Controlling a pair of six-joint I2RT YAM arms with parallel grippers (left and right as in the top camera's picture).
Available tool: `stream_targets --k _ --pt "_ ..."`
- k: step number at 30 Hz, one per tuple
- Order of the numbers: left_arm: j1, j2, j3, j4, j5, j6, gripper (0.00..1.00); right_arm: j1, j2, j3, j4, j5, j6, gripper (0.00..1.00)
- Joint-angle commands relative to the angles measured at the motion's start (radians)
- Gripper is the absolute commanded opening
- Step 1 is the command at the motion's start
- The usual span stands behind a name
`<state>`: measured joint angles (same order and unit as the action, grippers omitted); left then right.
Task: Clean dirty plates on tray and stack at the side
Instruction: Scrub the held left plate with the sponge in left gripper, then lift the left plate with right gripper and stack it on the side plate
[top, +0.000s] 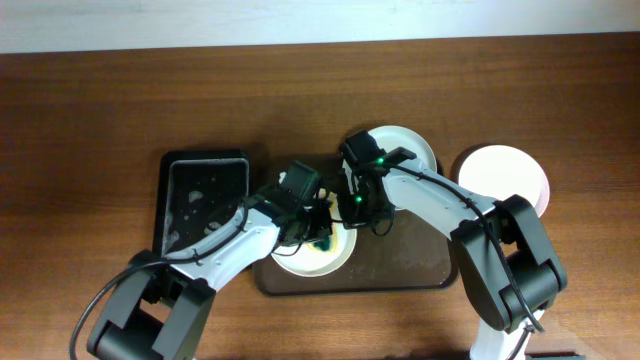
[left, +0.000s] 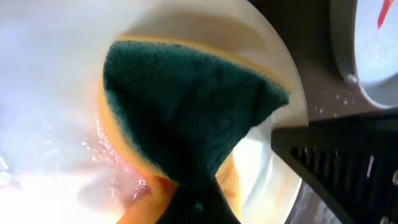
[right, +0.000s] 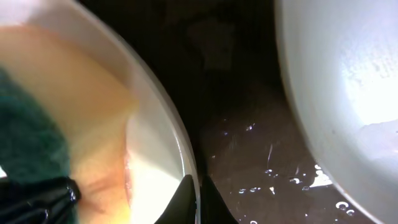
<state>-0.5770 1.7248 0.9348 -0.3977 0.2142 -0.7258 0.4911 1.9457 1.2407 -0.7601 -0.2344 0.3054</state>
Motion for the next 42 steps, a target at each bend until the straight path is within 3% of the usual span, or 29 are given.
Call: stream_targets --k 1,5,8,10,11,12,18,20,24,26,32,36,39,42 --pt "-0.028 0.034 -0.012 -0.142 0.004 0.015 0.00 -0.001 -0.005 -0.008 0.009 0.017 -0.008 0.04" --pt "0.041 -0.010 -0.011 -0.237 -0.214 0.016 0.00 -0.001 -0.005 -0.008 0.008 0.017 -0.008 0.04" --pt "0.119 -0.122 0.002 -0.235 -0.218 0.079 0.00 -0.001 -0.005 -0.008 0.009 0.017 -0.008 0.05" --pt "0.148 -0.208 0.018 -0.235 -0.179 0.130 0.00 -0.001 -0.005 -0.008 0.014 0.017 -0.008 0.30" --pt "0.160 -0.269 0.019 -0.239 -0.174 0.140 0.00 -0.001 -0.005 -0.008 0.020 0.017 -0.008 0.13" --pt "0.168 -0.315 0.019 -0.246 -0.174 0.140 0.00 -0.001 -0.005 -0.008 0.019 0.017 -0.008 0.04" --pt "0.309 -0.403 0.019 -0.368 -0.175 0.221 0.00 -0.001 -0.039 0.014 -0.003 -0.002 -0.008 0.04" --pt "0.341 -0.402 0.019 -0.332 -0.076 0.261 0.00 -0.001 -0.074 0.037 -0.005 -0.002 -0.008 0.04" --pt "0.258 -0.338 0.015 -0.227 -0.008 0.235 0.00 0.009 -0.053 0.034 -0.010 -0.048 -0.008 0.04" --pt "0.192 -0.217 0.015 -0.166 -0.007 0.140 0.00 0.021 -0.025 0.016 -0.008 -0.046 -0.008 0.04" --pt "0.076 0.051 0.015 0.039 0.032 0.063 0.00 0.021 -0.007 0.010 0.005 -0.047 -0.008 0.04" --pt "0.079 0.070 0.016 -0.136 -0.238 0.064 0.00 0.021 -0.007 0.010 0.005 -0.047 -0.008 0.04" --pt "0.109 0.011 0.029 -0.215 -0.267 0.085 0.00 0.021 -0.007 0.010 0.002 -0.045 -0.008 0.04" --pt "0.114 -0.188 0.077 -0.296 -0.263 0.151 0.00 0.019 -0.007 0.010 -0.003 -0.043 -0.008 0.04"
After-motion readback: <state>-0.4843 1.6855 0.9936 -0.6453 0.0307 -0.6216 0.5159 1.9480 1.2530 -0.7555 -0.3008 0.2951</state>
